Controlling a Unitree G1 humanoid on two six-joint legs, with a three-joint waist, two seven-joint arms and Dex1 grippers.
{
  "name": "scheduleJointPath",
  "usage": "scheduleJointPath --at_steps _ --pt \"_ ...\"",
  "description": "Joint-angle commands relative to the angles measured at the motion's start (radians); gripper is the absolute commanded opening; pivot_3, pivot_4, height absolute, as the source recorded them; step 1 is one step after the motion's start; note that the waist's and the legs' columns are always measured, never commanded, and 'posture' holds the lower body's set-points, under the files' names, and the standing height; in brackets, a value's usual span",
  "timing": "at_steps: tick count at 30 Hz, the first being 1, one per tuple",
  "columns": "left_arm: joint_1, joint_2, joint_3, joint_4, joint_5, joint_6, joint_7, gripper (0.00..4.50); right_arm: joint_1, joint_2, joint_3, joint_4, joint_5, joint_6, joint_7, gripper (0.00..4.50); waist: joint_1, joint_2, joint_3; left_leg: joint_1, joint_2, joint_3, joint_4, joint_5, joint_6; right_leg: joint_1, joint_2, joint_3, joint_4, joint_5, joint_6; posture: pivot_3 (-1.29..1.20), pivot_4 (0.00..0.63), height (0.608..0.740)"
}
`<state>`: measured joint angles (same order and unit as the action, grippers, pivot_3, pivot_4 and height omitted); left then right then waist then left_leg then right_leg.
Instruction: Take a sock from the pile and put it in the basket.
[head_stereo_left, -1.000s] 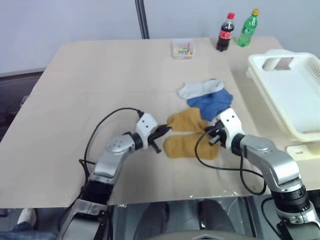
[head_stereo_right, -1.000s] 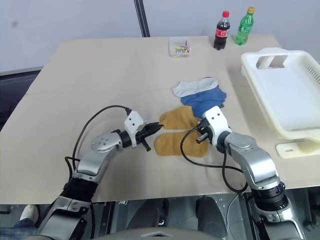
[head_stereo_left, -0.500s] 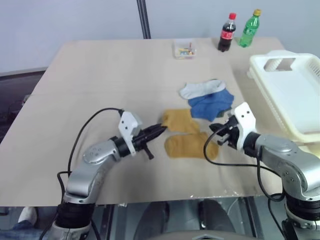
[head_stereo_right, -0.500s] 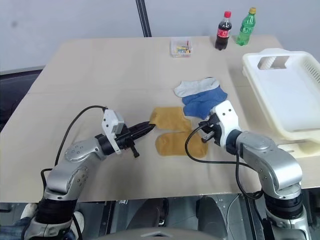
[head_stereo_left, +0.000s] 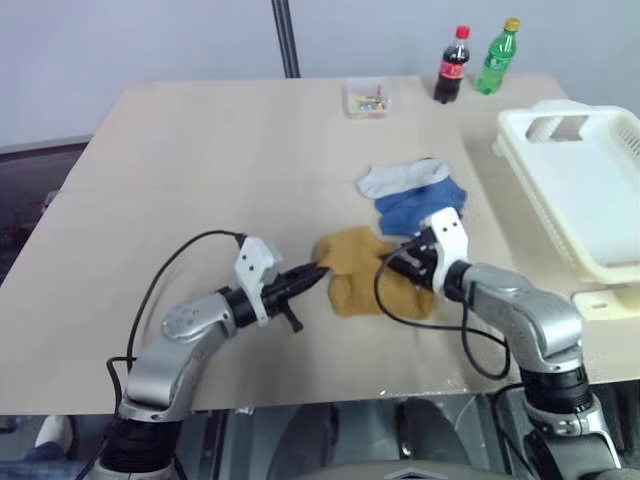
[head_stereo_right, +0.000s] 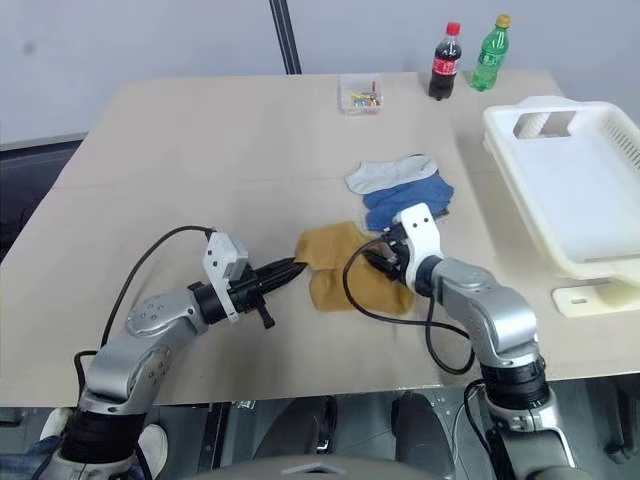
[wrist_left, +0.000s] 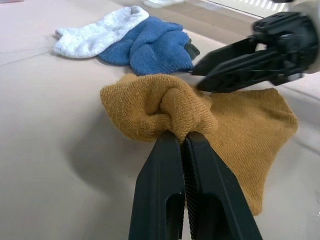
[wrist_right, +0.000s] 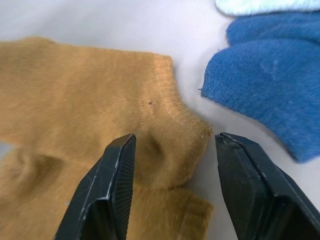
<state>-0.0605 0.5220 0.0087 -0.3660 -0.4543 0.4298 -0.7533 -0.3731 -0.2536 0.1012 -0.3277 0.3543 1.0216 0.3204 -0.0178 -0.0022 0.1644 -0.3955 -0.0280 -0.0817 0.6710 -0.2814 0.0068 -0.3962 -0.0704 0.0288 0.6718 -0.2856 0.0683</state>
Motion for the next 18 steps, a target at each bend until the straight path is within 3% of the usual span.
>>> scheduleJointPath --at_steps 1,2,5,9,14,18 --pt "0.002 0.003 0.013 -0.046 -0.007 -0.015 0.005 0.00 -0.015 0.001 0.005 0.005 -0.012 -0.030 -0.002 2.65 0.000 0.000 0.000 0.000 0.000 0.000 0.000 0.000 0.000 0.000 0.000 0.000 0.000 0.000 0.000 0.00 0.150 0.740" --pt "0.002 0.003 0.014 -0.045 -0.007 -0.015 0.005 0.00 -0.015 -0.002 0.010 0.008 -0.014 -0.033 0.003 2.65 0.000 0.000 0.000 0.000 0.000 0.000 0.000 0.000 0.000 0.000 0.000 0.000 0.000 0.000 0.000 0.00 0.150 0.740" --pt "0.002 0.002 0.014 -0.043 -0.007 -0.016 0.006 0.00 -0.010 -0.019 0.033 0.009 -0.034 -0.047 0.010 1.85 -0.001 0.000 0.000 0.000 0.000 0.000 0.000 0.000 0.000 0.000 0.000 0.000 0.000 0.000 0.000 0.00 0.150 0.740" --pt "-0.003 0.003 0.013 -0.035 -0.006 -0.020 0.005 0.00 -0.013 -0.023 0.029 -0.012 -0.032 -0.065 0.020 0.21 -0.002 0.000 0.000 0.000 0.000 0.000 0.000 0.000 0.000 0.000 0.000 0.000 0.000 0.000 0.000 0.00 0.150 0.740" --pt "0.000 0.005 0.010 -0.034 -0.004 -0.025 -0.001 0.00 -0.016 -0.042 0.003 -0.075 -0.015 -0.060 0.033 0.08 -0.002 0.000 0.000 0.000 0.000 0.000 0.000 0.000 0.000 0.000 0.000 0.000 0.000 0.000 0.000 0.00 0.150 0.740" --pt "-0.008 0.012 0.016 -0.052 -0.025 -0.012 -0.013 0.00 -0.008 -0.059 -0.060 -0.218 0.062 0.047 0.035 0.08 0.000 0.000 0.000 0.000 0.001 0.000 0.000 0.000 0.000 0.000 0.000 0.000 0.000 0.000 0.000 0.00 0.150 0.740"
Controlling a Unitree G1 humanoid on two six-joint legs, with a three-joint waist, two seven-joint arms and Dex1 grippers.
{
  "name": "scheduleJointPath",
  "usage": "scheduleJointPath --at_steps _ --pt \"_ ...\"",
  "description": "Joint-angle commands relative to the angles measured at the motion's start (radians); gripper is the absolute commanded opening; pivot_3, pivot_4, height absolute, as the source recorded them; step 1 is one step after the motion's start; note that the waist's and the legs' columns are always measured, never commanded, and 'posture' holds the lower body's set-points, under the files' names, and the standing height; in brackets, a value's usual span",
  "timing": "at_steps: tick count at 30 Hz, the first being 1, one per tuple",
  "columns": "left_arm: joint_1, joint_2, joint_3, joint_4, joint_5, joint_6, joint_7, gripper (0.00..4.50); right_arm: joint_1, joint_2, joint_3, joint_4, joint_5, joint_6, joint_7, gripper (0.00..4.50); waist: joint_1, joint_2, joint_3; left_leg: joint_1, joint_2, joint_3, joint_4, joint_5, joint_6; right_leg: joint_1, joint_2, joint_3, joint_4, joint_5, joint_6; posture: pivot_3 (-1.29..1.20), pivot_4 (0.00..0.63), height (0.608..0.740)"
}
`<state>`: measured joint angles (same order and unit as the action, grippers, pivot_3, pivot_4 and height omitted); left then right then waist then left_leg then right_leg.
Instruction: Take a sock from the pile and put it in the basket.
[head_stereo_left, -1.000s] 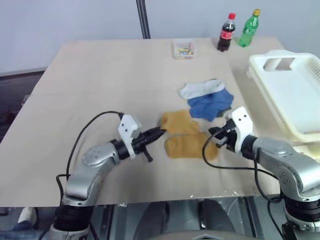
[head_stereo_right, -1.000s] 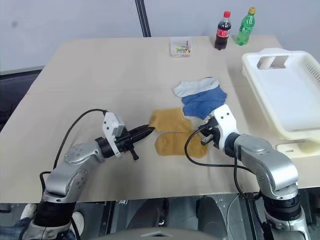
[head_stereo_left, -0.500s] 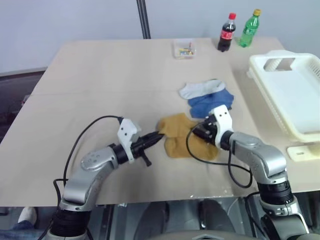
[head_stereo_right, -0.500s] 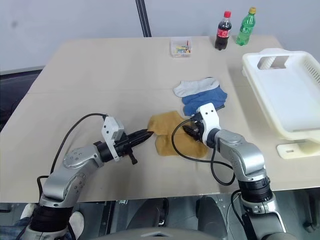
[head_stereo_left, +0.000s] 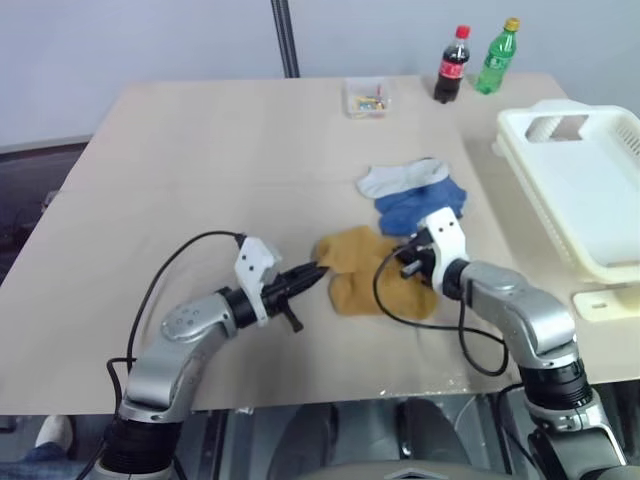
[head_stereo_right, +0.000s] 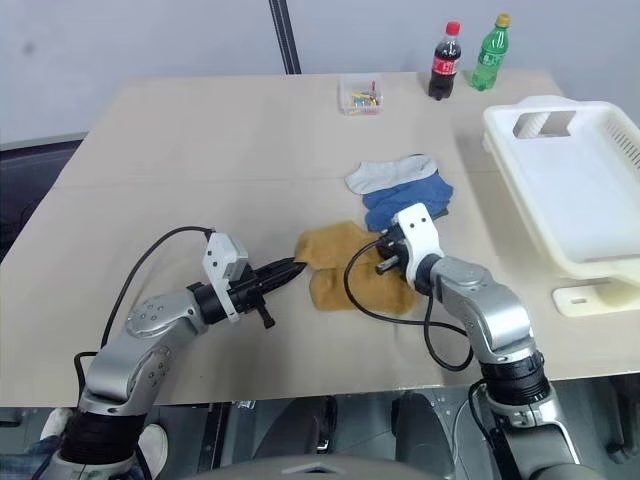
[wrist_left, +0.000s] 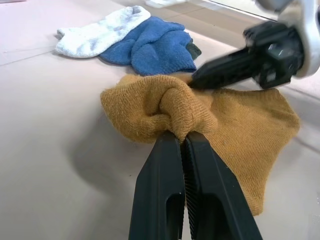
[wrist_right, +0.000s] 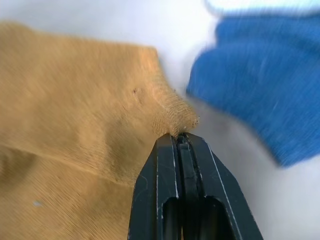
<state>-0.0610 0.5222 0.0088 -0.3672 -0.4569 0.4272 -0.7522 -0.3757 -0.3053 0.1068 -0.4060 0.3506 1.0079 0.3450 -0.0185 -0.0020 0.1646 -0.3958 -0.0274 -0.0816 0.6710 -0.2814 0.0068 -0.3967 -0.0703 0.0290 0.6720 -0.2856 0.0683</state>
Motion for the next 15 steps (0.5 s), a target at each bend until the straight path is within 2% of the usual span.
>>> scheduleJointPath --at_steps 1,4,8,12,15 --pt "-0.007 0.015 0.017 -0.056 -0.025 -0.008 -0.019 0.00 -0.002 -0.009 -0.086 -0.170 0.089 0.091 0.009 0.08 0.001 0.000 0.000 0.000 0.000 0.000 0.000 0.000 0.000 0.000 0.000 0.000 0.000 0.000 0.000 0.00 0.150 0.740" --pt "0.001 0.023 0.028 -0.086 -0.054 0.012 -0.021 0.00 0.021 -0.020 -0.172 -0.272 0.177 0.203 0.014 0.08 0.001 0.000 0.000 0.000 0.000 0.000 0.000 0.000 0.000 0.000 0.000 0.000 0.000 0.000 0.000 0.00 0.150 0.740" --pt "0.038 0.054 0.045 -0.153 -0.128 0.078 -0.034 0.00 0.128 -0.068 -0.272 -0.384 0.275 0.350 0.032 0.08 0.004 0.000 0.000 -0.001 0.001 0.000 0.000 -0.001 0.001 0.000 0.000 0.000 -0.001 0.000 0.000 0.00 0.150 0.740" --pt "0.091 0.082 0.054 -0.177 -0.164 0.111 -0.045 0.00 0.258 -0.108 -0.301 -0.443 0.295 0.381 0.023 0.08 0.001 0.000 0.000 0.000 0.001 0.000 0.000 -0.002 0.004 0.000 0.000 0.000 -0.001 0.000 0.000 0.00 0.150 0.740" --pt "0.115 0.087 0.040 -0.140 -0.138 0.086 -0.059 0.00 0.302 -0.109 -0.292 -0.455 0.290 0.368 0.001 0.08 -0.001 0.000 0.000 0.001 0.001 0.001 0.000 -0.002 0.004 0.000 0.001 0.001 0.001 0.000 0.000 0.00 0.150 0.740"
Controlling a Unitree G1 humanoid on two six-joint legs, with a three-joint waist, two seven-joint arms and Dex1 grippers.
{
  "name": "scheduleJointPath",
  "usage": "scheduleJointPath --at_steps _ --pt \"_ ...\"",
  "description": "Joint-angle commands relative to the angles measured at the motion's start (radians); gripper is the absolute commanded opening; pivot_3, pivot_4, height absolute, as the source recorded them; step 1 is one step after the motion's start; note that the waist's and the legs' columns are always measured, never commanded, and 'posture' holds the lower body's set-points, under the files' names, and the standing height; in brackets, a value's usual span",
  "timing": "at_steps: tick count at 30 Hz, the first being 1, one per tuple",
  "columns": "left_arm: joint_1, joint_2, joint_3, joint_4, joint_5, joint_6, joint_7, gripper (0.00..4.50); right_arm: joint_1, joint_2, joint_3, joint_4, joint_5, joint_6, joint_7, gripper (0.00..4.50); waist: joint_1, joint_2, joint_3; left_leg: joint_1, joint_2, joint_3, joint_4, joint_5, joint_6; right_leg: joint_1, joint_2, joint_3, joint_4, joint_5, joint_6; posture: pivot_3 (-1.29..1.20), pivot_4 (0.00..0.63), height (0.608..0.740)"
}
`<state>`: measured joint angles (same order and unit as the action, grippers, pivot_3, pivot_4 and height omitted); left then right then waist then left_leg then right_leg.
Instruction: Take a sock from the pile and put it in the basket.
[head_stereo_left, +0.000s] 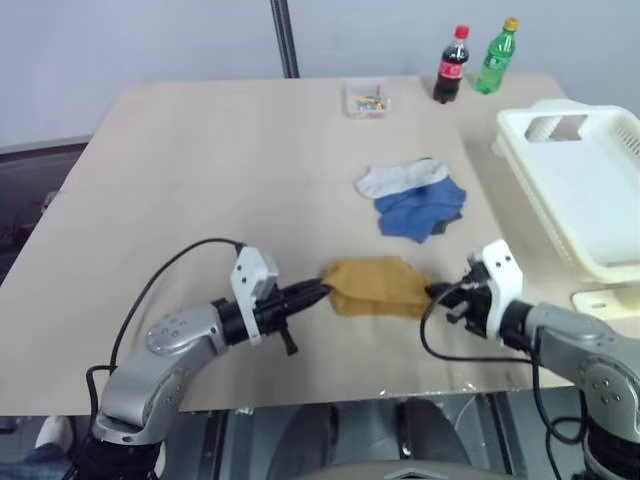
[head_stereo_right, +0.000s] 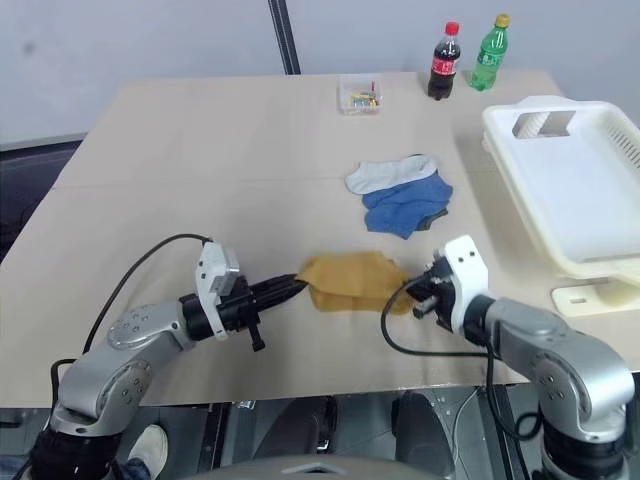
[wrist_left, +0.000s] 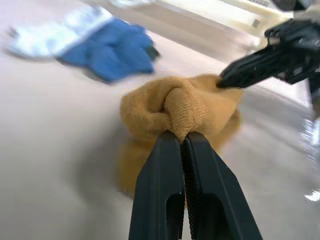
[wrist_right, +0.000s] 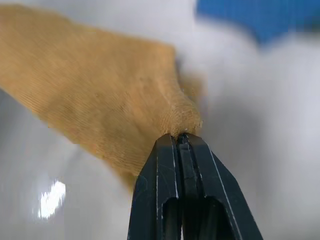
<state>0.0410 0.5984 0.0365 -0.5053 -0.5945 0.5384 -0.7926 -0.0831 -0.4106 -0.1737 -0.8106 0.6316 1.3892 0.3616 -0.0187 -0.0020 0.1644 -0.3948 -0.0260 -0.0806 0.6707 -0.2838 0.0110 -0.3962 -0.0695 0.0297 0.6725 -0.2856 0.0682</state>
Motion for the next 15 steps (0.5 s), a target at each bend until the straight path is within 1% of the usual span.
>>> scheduleJointPath --at_steps 1,9,12,15 --pt "0.020 0.014 0.002 0.011 0.019 -0.038 -0.025 0.00 0.014 -0.004 -0.005 -0.050 0.005 -0.019 -0.021 0.08 0.000 0.000 0.000 0.001 0.000 0.000 0.000 0.000 0.000 0.000 0.000 0.000 0.001 0.000 0.000 0.00 0.150 0.740" --pt "0.074 0.001 -0.060 0.051 0.100 -0.117 -0.047 0.00 0.039 -0.023 0.010 -0.048 -0.009 -0.058 -0.048 0.08 0.004 0.000 0.000 0.002 0.000 0.000 0.000 0.000 0.000 0.002 0.000 0.000 0.000 0.000 0.000 0.00 0.150 0.740" --pt "0.040 -0.033 -0.068 0.114 0.158 -0.199 -0.022 0.00 0.039 -0.026 0.020 -0.039 -0.015 -0.076 -0.055 0.08 0.005 0.000 0.000 0.002 0.000 0.000 0.000 0.000 0.000 0.002 0.000 0.000 0.000 0.000 0.000 0.00 0.150 0.740" --pt "-0.015 -0.097 -0.048 0.152 0.156 -0.264 -0.002 0.00 0.047 -0.036 0.022 -0.043 0.000 -0.084 -0.038 0.08 0.006 -0.001 -0.001 0.002 0.000 -0.001 0.000 0.000 0.000 0.003 0.000 -0.001 0.000 0.000 0.000 0.00 0.150 0.740"
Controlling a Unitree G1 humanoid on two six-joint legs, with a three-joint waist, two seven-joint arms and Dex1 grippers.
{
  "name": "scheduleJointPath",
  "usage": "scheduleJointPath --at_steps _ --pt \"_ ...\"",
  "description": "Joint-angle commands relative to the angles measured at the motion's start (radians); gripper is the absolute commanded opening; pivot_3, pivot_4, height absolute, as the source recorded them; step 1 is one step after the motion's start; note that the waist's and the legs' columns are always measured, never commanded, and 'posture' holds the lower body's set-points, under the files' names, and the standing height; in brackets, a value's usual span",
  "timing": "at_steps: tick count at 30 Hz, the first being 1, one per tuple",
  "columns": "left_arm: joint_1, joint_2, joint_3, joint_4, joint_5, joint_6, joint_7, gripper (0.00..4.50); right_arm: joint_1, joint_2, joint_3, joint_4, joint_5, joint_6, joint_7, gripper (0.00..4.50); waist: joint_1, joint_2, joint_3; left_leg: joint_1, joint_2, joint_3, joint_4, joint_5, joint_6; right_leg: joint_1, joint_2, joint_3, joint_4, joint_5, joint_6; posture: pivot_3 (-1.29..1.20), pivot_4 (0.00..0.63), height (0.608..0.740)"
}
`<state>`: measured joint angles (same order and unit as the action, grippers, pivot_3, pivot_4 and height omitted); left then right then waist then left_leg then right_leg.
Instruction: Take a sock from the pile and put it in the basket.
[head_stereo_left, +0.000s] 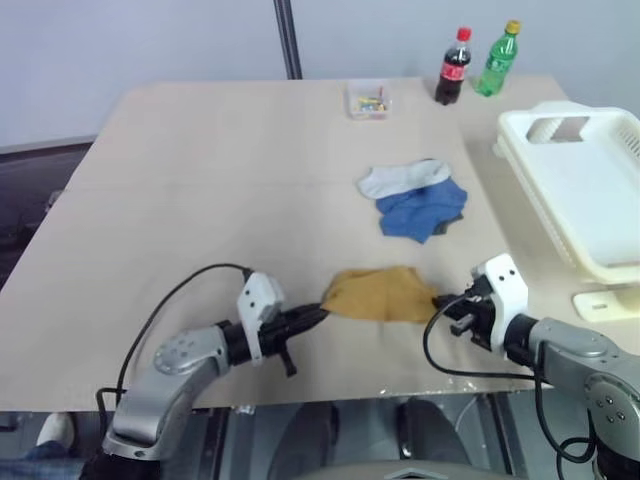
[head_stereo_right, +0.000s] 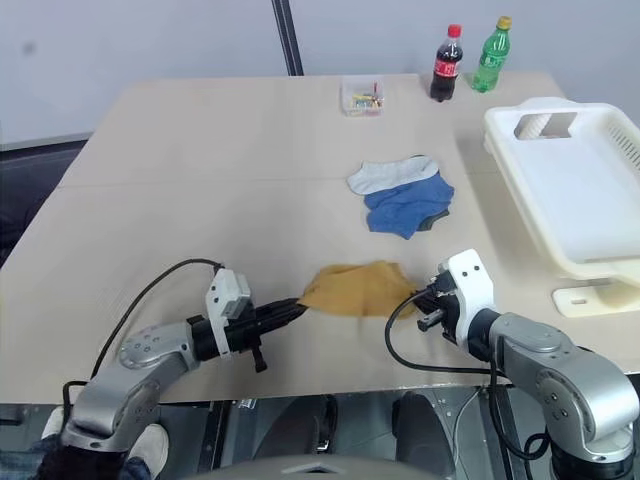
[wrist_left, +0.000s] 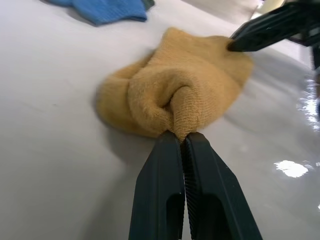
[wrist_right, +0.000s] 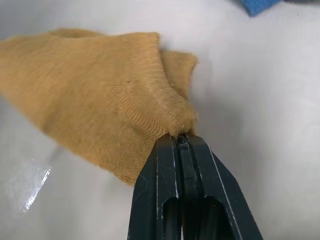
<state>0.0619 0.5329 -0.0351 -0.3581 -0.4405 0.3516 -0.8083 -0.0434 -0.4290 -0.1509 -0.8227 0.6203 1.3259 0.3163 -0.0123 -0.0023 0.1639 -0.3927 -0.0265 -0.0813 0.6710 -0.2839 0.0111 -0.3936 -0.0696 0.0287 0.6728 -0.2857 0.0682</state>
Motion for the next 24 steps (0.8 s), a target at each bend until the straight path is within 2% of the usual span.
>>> scheduleJointPath --at_steps 1,8,13,18,19,20,21,24 --pt "-0.042 -0.044 0.028 0.009 -0.002 -0.085 0.014 0.00 0.010 -0.020 0.000 -0.032 0.013 -0.024 0.009 0.08 -0.001 -0.001 0.000 0.000 0.000 0.000 0.000 0.000 0.000 0.000 0.000 0.000 0.000 0.000 0.000 0.00 0.150 0.740" --pt "-0.031 -0.056 -0.001 0.037 0.024 -0.143 -0.020 0.00 0.025 -0.033 -0.076 -0.070 0.099 -0.011 0.042 0.08 -0.003 -0.001 -0.001 0.000 0.000 0.001 0.000 0.000 0.000 0.000 0.000 0.001 -0.001 0.000 0.000 0.00 0.150 0.740" --pt "-0.069 -0.068 -0.011 0.116 0.126 -0.202 0.036 0.00 0.035 -0.036 -0.059 -0.076 0.107 -0.013 0.014 0.08 -0.001 -0.001 -0.001 0.000 0.000 0.000 0.000 0.000 0.000 0.000 0.000 0.000 0.000 0.000 0.000 0.00 0.150 0.740" --pt "-0.080 -0.097 -0.038 0.136 0.160 -0.221 0.055 0.00 0.040 -0.040 -0.042 -0.075 0.112 -0.020 0.007 0.08 -0.002 -0.001 -0.001 0.000 -0.002 0.000 0.000 0.000 0.000 0.000 0.000 0.000 0.000 0.000 0.000 0.00 0.150 0.740" --pt "-0.081 -0.100 -0.043 0.140 0.171 -0.227 0.059 0.00 0.041 -0.042 -0.040 -0.073 0.113 -0.022 0.006 0.63 -0.002 -0.001 -0.001 0.000 -0.002 0.000 0.000 0.000 0.000 0.000 0.000 0.001 0.000 0.000 0.000 0.00 0.150 0.740" --pt "-0.082 -0.102 -0.047 0.142 0.174 -0.227 0.061 0.00 0.042 -0.045 -0.039 -0.072 0.116 -0.023 0.010 0.91 -0.002 -0.002 -0.001 0.000 -0.002 0.000 0.000 0.000 0.000 0.000 0.000 0.000 0.000 0.000 0.000 0.00 0.150 0.740" --pt "-0.082 -0.104 -0.049 0.140 0.172 -0.223 0.062 0.00 0.045 -0.050 -0.040 -0.073 0.119 -0.025 0.015 1.50 -0.002 -0.001 -0.001 0.000 -0.002 0.000 0.000 0.000 0.000 0.000 0.000 0.000 0.000 0.000 0.000 0.00 0.150 0.740" --pt "-0.067 -0.097 -0.056 0.118 0.152 -0.195 0.043 0.00 0.028 -0.074 -0.073 -0.065 0.110 -0.057 0.021 2.82 -0.002 -0.001 -0.001 0.000 -0.002 0.000 0.000 0.000 0.000 0.000 0.000 0.000 0.000 0.000 0.000 0.00 0.150 0.740"
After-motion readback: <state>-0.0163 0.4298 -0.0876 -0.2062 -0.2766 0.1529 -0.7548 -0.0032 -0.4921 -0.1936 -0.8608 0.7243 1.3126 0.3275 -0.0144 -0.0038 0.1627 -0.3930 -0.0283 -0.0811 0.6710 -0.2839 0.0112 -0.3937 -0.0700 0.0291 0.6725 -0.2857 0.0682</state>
